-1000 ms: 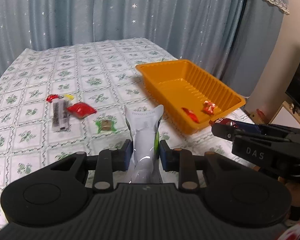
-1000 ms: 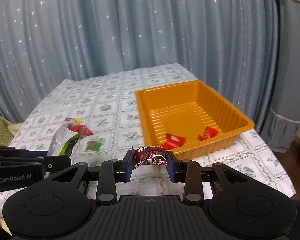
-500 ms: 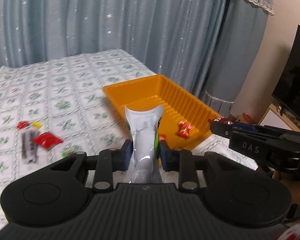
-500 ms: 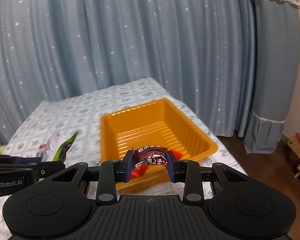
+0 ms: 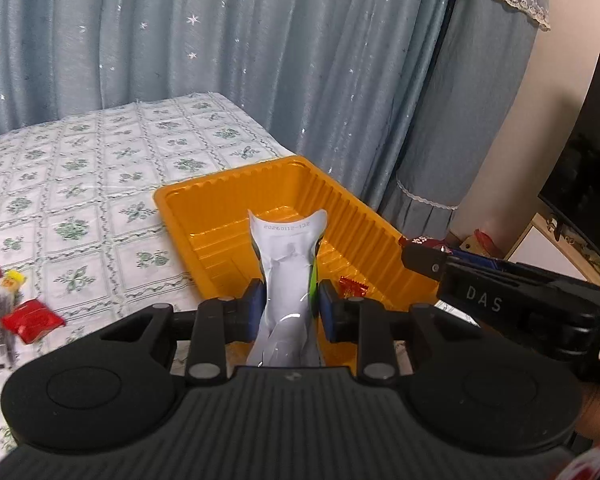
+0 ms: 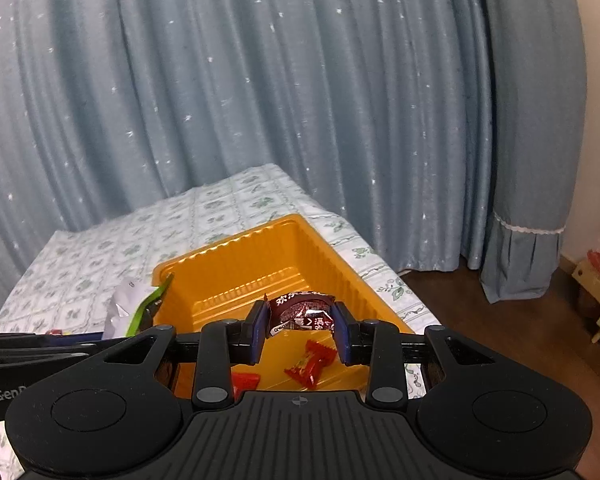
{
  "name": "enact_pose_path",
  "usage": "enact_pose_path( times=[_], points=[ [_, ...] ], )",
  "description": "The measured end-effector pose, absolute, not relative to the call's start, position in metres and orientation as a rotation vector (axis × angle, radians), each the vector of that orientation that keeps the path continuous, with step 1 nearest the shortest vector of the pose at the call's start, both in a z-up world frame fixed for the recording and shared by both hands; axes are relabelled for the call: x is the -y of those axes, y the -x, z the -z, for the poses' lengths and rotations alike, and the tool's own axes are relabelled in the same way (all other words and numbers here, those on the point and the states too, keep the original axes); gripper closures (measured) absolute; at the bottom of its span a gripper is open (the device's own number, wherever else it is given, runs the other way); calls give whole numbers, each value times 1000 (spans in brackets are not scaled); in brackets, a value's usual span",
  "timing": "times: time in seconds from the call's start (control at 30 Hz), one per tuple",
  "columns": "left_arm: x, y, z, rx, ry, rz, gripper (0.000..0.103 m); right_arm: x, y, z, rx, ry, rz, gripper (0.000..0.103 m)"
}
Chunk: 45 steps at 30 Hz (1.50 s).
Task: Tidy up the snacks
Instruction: 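Carry both snacks over the orange tray and open both tools to release, then move both tools back toward the green-wrapped snack on the bed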
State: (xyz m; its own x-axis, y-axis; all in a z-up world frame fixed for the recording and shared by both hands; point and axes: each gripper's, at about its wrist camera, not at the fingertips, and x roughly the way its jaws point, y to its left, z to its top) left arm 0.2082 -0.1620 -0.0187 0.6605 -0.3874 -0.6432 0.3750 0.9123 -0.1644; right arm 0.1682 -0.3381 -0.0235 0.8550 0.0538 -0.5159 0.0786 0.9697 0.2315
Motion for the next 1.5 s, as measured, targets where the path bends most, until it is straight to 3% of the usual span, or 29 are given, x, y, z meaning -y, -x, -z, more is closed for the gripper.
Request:
enact_pose_path(
  times=[0.37, 0.4, 0.47, 1.13, 1.27, 1.5],
  points=[
    [173, -235, 43, -760, 24, 443, 77, 344, -178, 36, -544, -290, 32, 68],
    [171, -237, 43, -755, 35, 442, 76, 343, -179, 36, -545, -293, 33, 68],
    [168, -239, 43, -749, 47, 441, 64, 344, -181, 38, -553, -301, 33, 68],
    [104, -212, 34, -722, 118, 320, 63, 325, -189, 45, -558, -257, -33, 67],
    [101, -210, 35, -722, 116, 312, 60, 325, -190, 47, -548, -279, -43, 31],
    [89, -196, 35, -723, 121, 280, 57, 328, -181, 41, -506, -290, -40, 31]
  ],
)
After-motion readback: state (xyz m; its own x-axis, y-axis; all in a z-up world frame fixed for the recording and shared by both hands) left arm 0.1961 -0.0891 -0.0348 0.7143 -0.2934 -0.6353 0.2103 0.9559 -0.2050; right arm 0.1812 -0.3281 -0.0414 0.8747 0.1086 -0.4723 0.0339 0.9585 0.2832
